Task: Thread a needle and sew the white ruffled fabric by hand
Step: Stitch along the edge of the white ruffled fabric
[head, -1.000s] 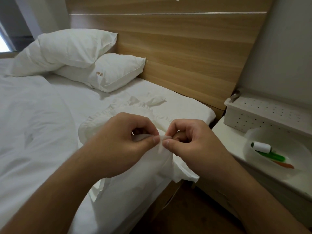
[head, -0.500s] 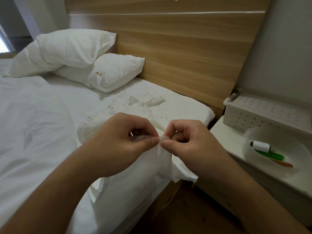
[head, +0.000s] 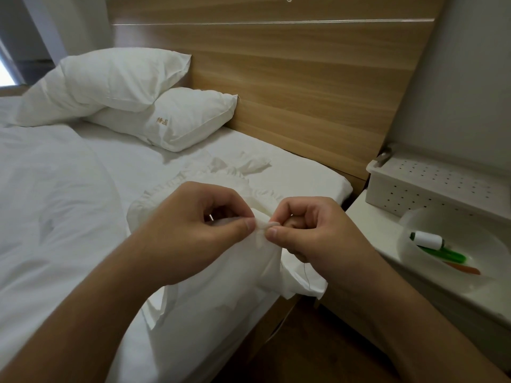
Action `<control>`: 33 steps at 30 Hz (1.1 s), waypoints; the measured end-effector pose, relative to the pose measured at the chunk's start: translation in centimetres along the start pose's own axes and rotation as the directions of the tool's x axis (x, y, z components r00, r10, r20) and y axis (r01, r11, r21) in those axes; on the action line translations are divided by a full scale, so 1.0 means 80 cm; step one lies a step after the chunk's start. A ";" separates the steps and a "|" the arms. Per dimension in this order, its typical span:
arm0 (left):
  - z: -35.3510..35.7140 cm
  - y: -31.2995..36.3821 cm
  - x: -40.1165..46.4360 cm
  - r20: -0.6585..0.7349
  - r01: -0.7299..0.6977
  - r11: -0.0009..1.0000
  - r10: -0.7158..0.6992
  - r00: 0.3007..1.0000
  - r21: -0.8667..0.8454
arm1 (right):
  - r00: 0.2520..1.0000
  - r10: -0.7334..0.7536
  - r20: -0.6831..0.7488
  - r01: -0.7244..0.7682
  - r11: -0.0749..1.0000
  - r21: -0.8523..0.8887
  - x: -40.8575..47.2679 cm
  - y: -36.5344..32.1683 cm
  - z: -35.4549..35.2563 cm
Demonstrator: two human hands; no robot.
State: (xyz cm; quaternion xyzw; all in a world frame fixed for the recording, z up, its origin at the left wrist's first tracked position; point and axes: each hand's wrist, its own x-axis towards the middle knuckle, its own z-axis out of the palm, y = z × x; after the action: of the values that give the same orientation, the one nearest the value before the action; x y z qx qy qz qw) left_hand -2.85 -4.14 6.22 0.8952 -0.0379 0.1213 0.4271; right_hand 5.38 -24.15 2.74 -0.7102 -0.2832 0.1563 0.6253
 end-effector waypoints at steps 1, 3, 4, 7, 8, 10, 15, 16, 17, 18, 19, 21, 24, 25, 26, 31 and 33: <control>-0.001 0.001 0.000 -0.003 0.005 1.000 -0.005 1.000 0.008 | 1.000 0.007 0.011 -0.007 0.999 0.041 0.000 0.000 -0.001; -0.001 0.002 0.000 -0.003 0.008 1.000 -0.008 1.000 0.019 | 0.999 0.012 0.030 -0.015 0.995 0.094 0.002 0.001 -0.003; -0.001 0.002 0.000 -0.005 0.008 1.000 -0.008 1.000 0.021 | 0.999 0.015 0.039 -0.019 0.993 0.113 0.003 0.003 -0.003; 0.000 0.001 0.000 -0.014 0.024 1.000 -0.024 1.000 0.011 | 0.997 0.016 0.081 -0.030 0.983 0.182 0.005 0.007 -0.005; 0.000 0.001 0.000 -0.013 0.027 1.000 -0.027 1.000 0.008 | 0.995 0.013 0.098 -0.033 0.978 0.205 0.005 0.007 -0.005; 0.000 0.001 0.000 -0.013 0.028 1.000 -0.028 1.000 0.000 | 0.992 0.011 0.123 -0.041 0.970 0.241 0.006 0.008 -0.006; 0.001 -0.001 0.000 -0.008 0.028 0.999 -0.029 1.000 -0.019 | 0.988 0.017 0.155 -0.063 0.952 0.299 0.007 0.011 -0.006; 0.001 -0.003 0.000 -0.006 0.028 0.999 -0.028 1.000 -0.024 | 0.987 0.017 0.159 -0.068 0.946 0.317 0.007 0.011 -0.006; 0.002 -0.004 0.000 -0.004 0.026 0.999 -0.027 1.000 -0.031 | 0.986 0.018 0.164 -0.073 0.940 0.334 0.007 0.012 -0.005; 0.002 -0.004 0.000 -0.001 0.025 0.999 -0.025 1.000 -0.039 | 0.985 0.018 0.171 -0.078 0.933 0.352 0.007 0.012 -0.004; 0.002 -0.005 0.000 0.003 0.025 0.999 -0.025 1.000 -0.048 | 0.984 0.016 0.179 -0.083 0.926 0.369 0.007 0.012 -0.004; 0.002 -0.005 0.001 0.014 0.028 0.997 -0.027 1.000 -0.068 | 0.981 0.015 0.191 -0.092 0.913 0.397 0.007 0.012 -0.003; 0.004 -0.005 0.001 0.024 0.029 0.994 -0.026 0.999 -0.107 | 0.979 0.019 0.204 -0.105 0.902 0.420 0.006 0.012 -0.001; 0.005 -0.005 0.001 0.028 0.026 0.993 -0.023 0.999 -0.118 | 0.978 0.018 0.208 -0.108 0.897 0.429 0.005 0.013 -0.001; 0.006 -0.006 0.001 0.030 0.024 0.991 -0.020 0.999 -0.131 | 0.977 0.012 0.215 -0.108 0.892 0.439 0.006 0.013 0.000; 0.011 -0.010 0.003 0.045 0.041 0.978 -0.032 0.998 -0.202 | 0.972 -0.014 0.234 -0.104 0.868 0.485 0.008 0.016 0.002; 0.012 -0.012 0.003 0.052 0.050 0.974 -0.040 0.998 -0.222 | 0.971 -0.014 0.239 -0.109 0.863 0.494 0.008 0.018 0.002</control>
State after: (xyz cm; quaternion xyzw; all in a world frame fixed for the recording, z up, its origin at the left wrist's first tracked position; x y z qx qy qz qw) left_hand -2.24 -4.30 4.98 0.8449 -0.0410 0.0856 0.5264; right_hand 6.07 -23.74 1.38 -0.5058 -0.2868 0.3227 0.7468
